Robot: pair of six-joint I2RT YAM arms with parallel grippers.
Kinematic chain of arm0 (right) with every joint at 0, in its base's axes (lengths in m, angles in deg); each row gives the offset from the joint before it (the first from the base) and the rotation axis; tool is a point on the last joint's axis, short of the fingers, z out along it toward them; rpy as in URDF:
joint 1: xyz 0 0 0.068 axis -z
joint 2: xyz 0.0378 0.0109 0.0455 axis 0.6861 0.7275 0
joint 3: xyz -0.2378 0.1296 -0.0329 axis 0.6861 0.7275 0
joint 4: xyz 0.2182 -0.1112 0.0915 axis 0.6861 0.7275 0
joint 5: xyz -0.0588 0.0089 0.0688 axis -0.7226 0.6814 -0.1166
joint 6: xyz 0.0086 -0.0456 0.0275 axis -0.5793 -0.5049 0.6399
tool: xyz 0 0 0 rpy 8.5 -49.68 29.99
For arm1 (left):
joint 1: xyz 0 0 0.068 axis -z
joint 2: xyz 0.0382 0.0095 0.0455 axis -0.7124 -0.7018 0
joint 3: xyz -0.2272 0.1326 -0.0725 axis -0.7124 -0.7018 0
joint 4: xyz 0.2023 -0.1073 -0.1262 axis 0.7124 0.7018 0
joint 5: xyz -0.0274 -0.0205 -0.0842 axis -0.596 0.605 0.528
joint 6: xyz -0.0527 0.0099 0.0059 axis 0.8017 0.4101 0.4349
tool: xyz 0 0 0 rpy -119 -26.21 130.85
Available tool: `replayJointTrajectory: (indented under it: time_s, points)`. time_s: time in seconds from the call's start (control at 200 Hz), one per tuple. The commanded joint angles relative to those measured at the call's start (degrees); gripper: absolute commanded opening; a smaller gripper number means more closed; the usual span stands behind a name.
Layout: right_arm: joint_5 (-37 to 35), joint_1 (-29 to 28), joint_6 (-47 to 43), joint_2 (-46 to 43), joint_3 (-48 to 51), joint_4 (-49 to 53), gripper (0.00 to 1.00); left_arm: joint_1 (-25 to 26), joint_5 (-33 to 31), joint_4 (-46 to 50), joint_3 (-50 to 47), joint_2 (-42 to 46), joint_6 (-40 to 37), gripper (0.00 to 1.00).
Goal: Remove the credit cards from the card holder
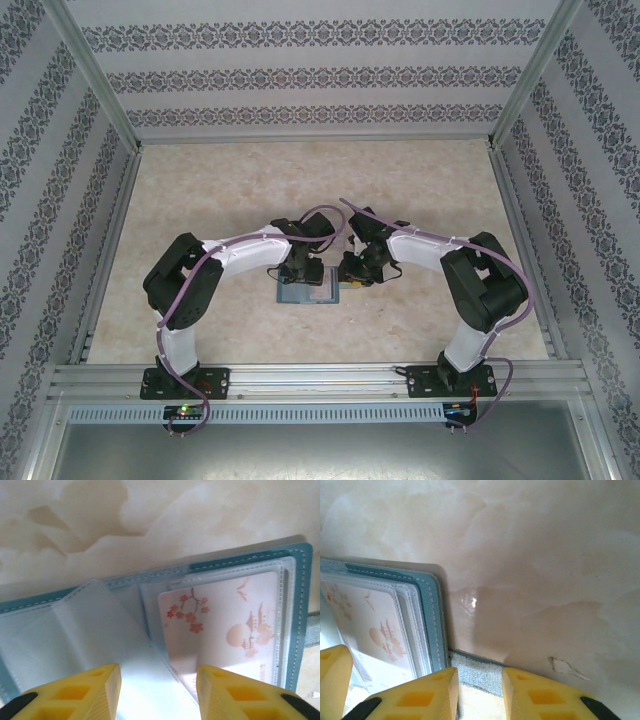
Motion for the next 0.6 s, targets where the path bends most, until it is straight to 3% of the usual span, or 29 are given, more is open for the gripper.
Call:
replayJointTrajectory:
  time_s: [0.0,0.325,0.595]
  points:
    - [-0.11,-0.04,-0.46,-0.14,0.06,1.71,0.3,0.46,-4.16,5.09,1.38,1.68,-1.24,0.47]
    - [-0.08,-0.1,-0.35,-0.36,-0.03,1.77,0.3,0.46,-5.1,6.8,1.89,3.72,-1.53,0.46]
    - [-0.17,-0.13,-0.38,-0.58,-0.03,2.04,0.3,0.47,-3.77,5.42,1.21,5.42,-1.49,0.29]
